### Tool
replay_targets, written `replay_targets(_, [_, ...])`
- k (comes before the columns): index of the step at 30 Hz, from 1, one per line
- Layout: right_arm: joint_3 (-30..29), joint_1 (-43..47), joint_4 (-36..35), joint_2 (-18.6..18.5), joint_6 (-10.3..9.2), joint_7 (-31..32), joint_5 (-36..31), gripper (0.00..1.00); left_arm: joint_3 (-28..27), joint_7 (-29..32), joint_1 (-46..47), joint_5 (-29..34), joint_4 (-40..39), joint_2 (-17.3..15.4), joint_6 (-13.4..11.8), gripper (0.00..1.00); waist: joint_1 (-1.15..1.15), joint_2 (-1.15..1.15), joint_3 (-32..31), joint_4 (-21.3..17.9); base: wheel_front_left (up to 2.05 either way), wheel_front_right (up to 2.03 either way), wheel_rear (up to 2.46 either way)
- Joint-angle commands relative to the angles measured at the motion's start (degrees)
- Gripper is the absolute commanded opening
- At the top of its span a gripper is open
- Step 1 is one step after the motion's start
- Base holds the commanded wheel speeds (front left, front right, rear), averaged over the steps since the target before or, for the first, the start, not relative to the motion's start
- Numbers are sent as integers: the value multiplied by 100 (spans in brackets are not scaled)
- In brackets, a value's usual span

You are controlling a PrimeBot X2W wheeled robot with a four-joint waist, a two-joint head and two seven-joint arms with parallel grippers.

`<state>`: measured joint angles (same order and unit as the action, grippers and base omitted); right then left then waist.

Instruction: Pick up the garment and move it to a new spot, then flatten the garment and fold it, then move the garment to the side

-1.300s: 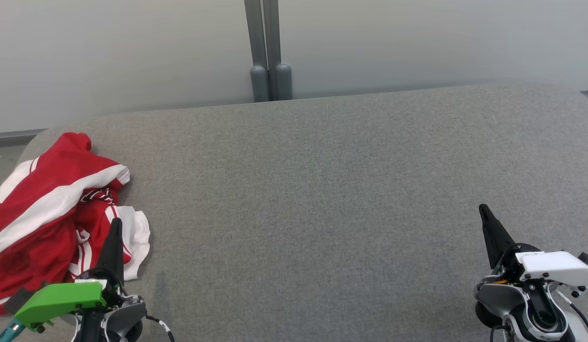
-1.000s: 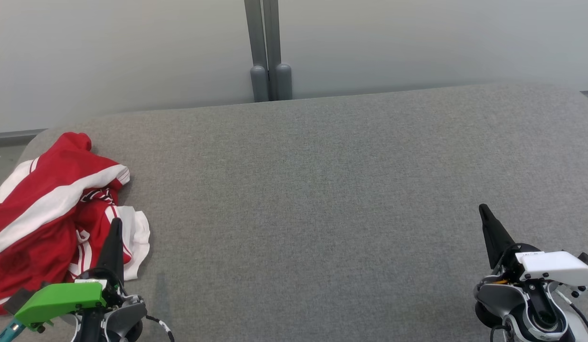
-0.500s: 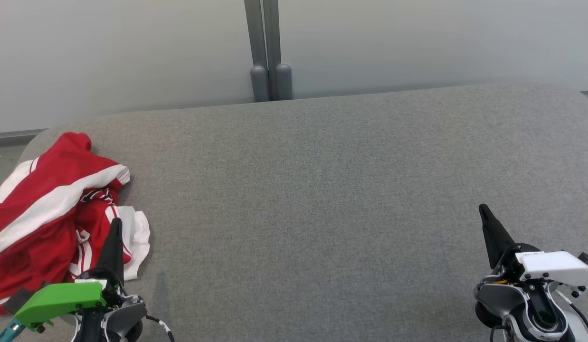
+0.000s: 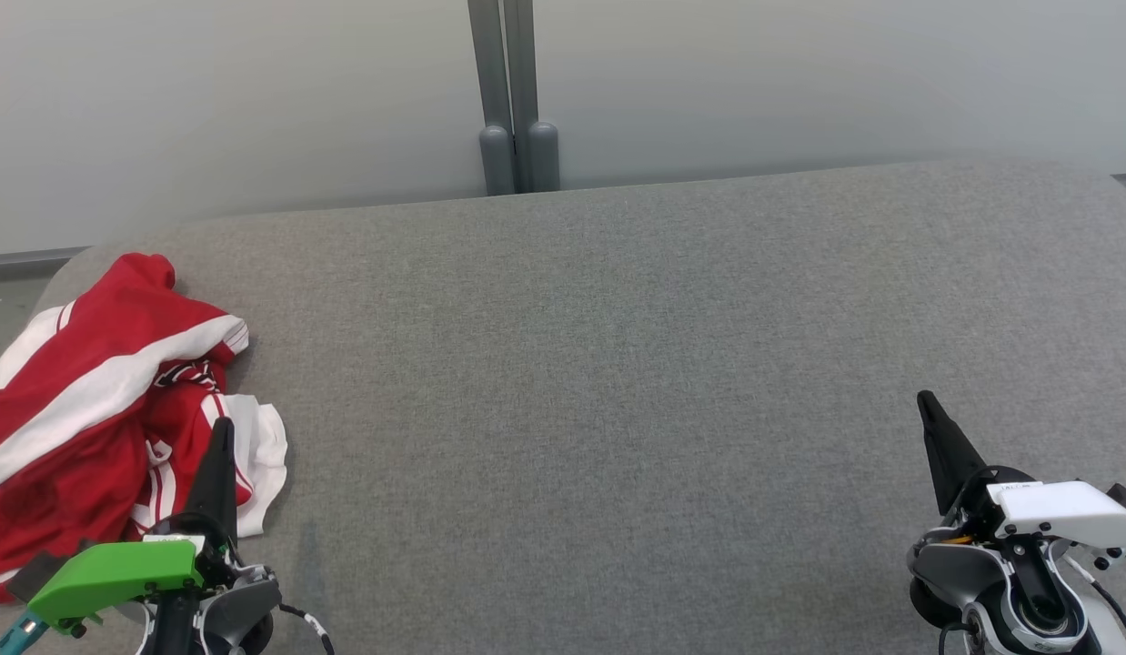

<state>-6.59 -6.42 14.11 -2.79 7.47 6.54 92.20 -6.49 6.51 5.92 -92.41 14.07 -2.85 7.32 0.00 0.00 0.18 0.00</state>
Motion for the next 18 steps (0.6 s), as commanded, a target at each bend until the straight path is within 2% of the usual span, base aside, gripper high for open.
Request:
replay_targets(1, [-4,51,-30,-8,5,13,42,0,-9,20,68,0,-7,-4,35,0,0,0,0,0,0,0,0])
replay_targets(18, [-4,51,-30,-8,5,13,42,0,-9,21,68,0,-7,-4,35,0,0,0,0,0,0,0,0])
